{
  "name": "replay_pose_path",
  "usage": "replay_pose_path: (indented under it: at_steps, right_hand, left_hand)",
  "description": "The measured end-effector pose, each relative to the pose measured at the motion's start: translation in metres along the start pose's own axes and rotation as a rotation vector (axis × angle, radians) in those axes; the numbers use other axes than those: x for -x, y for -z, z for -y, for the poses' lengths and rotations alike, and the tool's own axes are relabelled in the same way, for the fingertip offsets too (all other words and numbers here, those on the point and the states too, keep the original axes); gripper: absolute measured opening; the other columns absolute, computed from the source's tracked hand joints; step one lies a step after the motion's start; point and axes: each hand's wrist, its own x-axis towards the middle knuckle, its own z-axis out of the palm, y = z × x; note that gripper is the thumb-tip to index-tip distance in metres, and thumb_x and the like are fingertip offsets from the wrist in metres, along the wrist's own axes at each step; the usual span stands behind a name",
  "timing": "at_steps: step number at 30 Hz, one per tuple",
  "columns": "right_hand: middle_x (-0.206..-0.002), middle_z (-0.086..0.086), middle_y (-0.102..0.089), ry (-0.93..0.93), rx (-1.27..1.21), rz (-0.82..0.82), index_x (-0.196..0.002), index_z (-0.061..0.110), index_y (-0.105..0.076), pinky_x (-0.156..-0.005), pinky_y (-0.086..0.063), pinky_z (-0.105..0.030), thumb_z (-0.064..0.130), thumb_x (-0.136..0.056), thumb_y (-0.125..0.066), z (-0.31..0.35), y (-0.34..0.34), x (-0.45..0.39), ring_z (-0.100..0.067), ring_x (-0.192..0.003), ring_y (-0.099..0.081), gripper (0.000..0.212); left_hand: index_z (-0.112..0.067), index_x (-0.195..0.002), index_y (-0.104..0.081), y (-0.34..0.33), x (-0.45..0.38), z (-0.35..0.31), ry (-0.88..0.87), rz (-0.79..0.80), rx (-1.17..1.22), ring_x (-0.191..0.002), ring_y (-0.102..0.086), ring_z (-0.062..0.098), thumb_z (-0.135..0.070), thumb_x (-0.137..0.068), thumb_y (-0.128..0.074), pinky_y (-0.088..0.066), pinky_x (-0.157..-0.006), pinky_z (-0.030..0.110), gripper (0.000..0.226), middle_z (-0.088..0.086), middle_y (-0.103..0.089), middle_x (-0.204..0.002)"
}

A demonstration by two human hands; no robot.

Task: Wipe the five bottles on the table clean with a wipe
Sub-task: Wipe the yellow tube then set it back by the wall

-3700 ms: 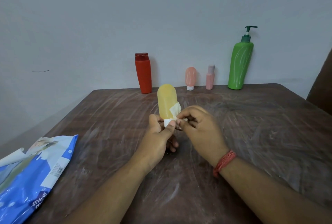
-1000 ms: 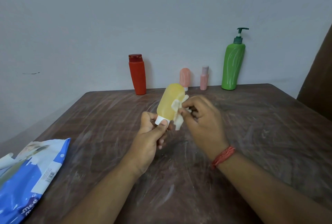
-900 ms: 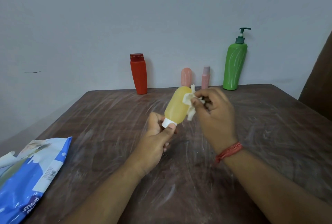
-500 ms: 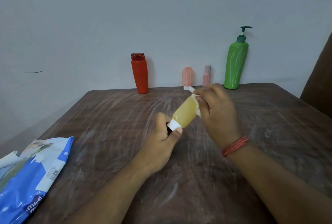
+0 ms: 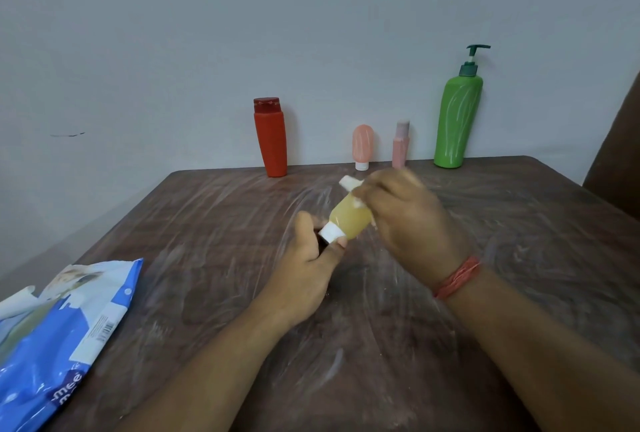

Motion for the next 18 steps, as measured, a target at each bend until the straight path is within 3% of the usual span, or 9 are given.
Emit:
replay_pose_path:
  at_steps: [2,4,7,10,13,15,18]
  right_hand:
    - [-0.099,-0.011,-0.065,-0.129,0.052,-0.053,-0.105,0.003,-0.072,-0.08,-0.049,-0.036,-0.008,-0.083,-0.069,-0.013,0.003,0.001,-0.028,-0.09,-0.058,0.025]
    - [-0.098,-0.012,-0.064,-0.202,-0.003,-0.081,-0.102,0.002,-0.071,-0.081,-0.046,-0.032,-0.007,-0.084,-0.068,-0.011,0.001,0.002,-0.029,-0.089,-0.059,0.02]
    - [-0.101,-0.013,-0.061,-0.195,-0.173,-0.076,-0.1,0.001,-0.069,-0.084,-0.042,-0.022,-0.005,-0.085,-0.069,0.014,-0.009,0.006,-0.022,-0.092,-0.058,0.016]
    - [-0.101,-0.007,-0.06,-0.211,-0.296,-0.057,-0.097,0.003,-0.069,-0.082,-0.04,-0.01,-0.002,-0.086,-0.07,0.035,-0.018,0.006,-0.01,-0.091,-0.054,0.013]
    - [-0.096,0.003,-0.058,-0.385,-0.346,-0.223,-0.093,0.009,-0.069,-0.078,-0.036,-0.003,0.004,-0.089,-0.069,0.025,-0.013,0.0,0.0,-0.085,-0.051,0.007]
    - [-0.093,0.009,-0.058,-0.497,-0.404,-0.306,-0.093,0.015,-0.068,-0.074,-0.038,-0.006,0.008,-0.09,-0.07,0.014,-0.007,-0.002,0.0,-0.083,-0.054,0.008]
    - [-0.089,0.014,-0.06,-0.554,-0.523,-0.233,-0.09,0.025,-0.065,-0.072,-0.046,-0.017,0.012,-0.09,-0.07,0.021,-0.011,0.005,-0.004,-0.083,-0.059,0.015]
  left_hand:
    - [-0.042,-0.104,-0.039,-0.001,0.001,0.001,0.008,0.007,0.03,-0.079,-0.052,0.005,-0.038,-0.103,-0.052,-0.046,-0.07,0.029,0.013,0.002,-0.059,-0.108]
    - [-0.044,-0.101,-0.041,-0.003,0.002,-0.001,0.031,-0.018,0.141,-0.07,-0.051,-0.001,-0.036,-0.103,-0.054,-0.045,-0.065,0.024,0.015,0.002,-0.062,-0.107]
    - [-0.024,-0.107,-0.045,-0.005,0.001,-0.006,0.073,-0.101,0.473,-0.057,-0.045,0.004,-0.036,-0.092,-0.058,-0.039,-0.051,0.021,0.023,0.0,-0.067,-0.092]
    - [-0.013,-0.105,-0.044,-0.002,0.0,-0.008,0.082,-0.122,0.726,-0.054,-0.042,0.007,-0.031,-0.088,-0.058,-0.031,-0.048,0.023,0.028,0.002,-0.068,-0.088]
    - [-0.013,-0.102,-0.041,-0.005,0.003,-0.009,0.08,0.003,0.727,-0.054,-0.039,0.009,-0.028,-0.09,-0.056,-0.03,-0.047,0.023,0.025,0.004,-0.065,-0.091]
    - [-0.013,-0.101,-0.041,-0.01,0.004,-0.009,0.092,0.062,0.715,-0.053,-0.039,0.01,-0.028,-0.091,-0.056,-0.032,-0.047,0.023,0.023,0.004,-0.065,-0.09]
    - [-0.013,-0.102,-0.041,-0.012,0.003,-0.012,0.101,0.042,0.732,-0.053,-0.038,0.01,-0.032,-0.091,-0.055,-0.031,-0.046,0.022,0.026,0.004,-0.066,-0.088]
